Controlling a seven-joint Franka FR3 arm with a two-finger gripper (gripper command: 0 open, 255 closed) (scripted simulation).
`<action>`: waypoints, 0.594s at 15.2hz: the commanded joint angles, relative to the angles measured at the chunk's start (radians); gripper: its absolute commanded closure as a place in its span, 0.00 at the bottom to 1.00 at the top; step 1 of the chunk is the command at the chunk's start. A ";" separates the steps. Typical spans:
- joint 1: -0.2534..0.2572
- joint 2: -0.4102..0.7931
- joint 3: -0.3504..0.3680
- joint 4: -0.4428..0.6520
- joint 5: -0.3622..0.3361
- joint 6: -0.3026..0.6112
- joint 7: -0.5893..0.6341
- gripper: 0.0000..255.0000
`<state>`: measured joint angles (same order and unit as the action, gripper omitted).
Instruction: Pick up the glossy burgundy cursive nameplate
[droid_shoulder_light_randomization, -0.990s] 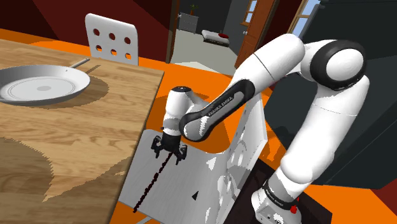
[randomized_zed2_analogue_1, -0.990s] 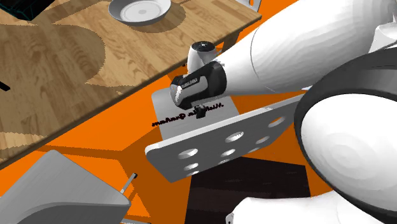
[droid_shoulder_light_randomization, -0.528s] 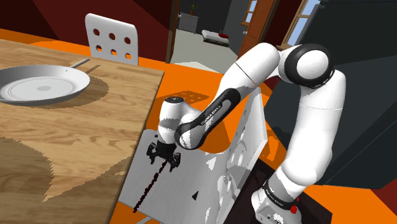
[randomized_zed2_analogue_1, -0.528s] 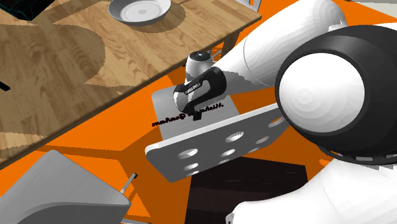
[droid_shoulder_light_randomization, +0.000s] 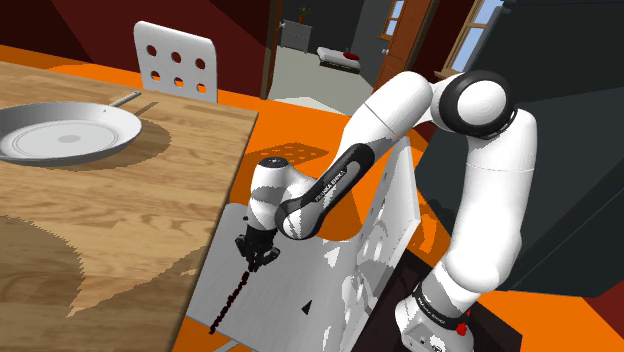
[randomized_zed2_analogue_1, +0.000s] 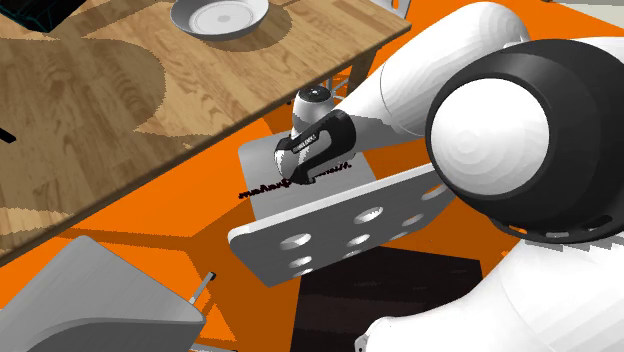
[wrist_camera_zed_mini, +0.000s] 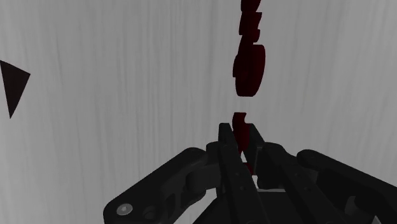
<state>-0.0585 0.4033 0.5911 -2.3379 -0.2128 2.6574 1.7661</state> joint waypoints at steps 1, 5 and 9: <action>0.000 0.000 0.000 0.000 0.000 0.000 0.000 1.00; 0.000 0.000 0.000 0.000 0.000 0.000 0.000 1.00; -0.026 -0.040 0.032 -0.005 0.036 -0.031 -0.022 1.00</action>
<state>-0.0781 0.3729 0.6155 -2.3441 -0.1861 2.6354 1.7498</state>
